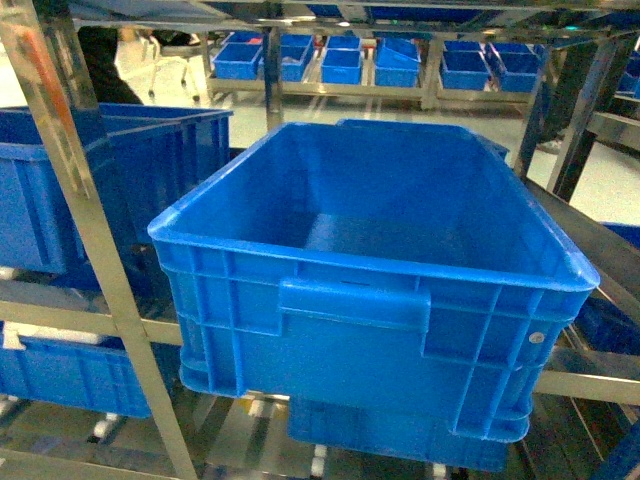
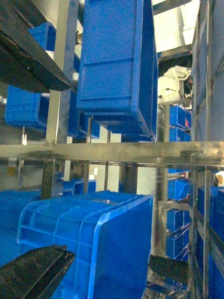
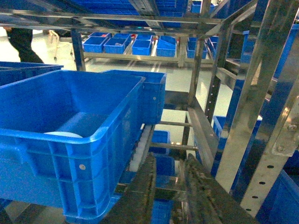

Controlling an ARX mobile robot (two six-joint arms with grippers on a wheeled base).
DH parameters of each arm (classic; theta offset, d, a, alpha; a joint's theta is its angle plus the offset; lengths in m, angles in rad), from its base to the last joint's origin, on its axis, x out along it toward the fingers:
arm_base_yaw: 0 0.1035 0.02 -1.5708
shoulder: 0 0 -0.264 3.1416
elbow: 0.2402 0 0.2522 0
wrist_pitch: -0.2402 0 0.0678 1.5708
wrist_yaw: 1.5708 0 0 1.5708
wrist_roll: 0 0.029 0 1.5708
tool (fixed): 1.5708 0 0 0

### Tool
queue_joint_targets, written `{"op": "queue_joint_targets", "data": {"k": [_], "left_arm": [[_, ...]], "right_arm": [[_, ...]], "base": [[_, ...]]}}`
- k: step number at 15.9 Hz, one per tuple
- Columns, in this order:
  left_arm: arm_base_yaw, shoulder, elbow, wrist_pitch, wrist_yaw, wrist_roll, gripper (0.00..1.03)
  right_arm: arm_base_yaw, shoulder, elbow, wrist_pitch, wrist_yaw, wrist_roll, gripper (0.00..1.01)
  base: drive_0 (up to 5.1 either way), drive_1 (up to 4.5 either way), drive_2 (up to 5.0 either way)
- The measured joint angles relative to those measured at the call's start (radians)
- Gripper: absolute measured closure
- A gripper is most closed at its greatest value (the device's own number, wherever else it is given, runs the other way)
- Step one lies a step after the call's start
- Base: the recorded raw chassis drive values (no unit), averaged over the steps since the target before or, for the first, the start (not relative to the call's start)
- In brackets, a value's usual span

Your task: Place blue tray on left shelf second layer neatly

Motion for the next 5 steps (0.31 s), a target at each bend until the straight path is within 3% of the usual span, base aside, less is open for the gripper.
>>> {"op": "queue_joint_targets", "data": {"k": [5], "left_arm": [[0.000, 0.000, 0.000, 0.000, 0.000, 0.000, 0.05]], "right_arm": [[0.000, 0.000, 0.000, 0.000, 0.000, 0.000, 0.30]], "base": [[0.0, 0.00, 0.0]]}}
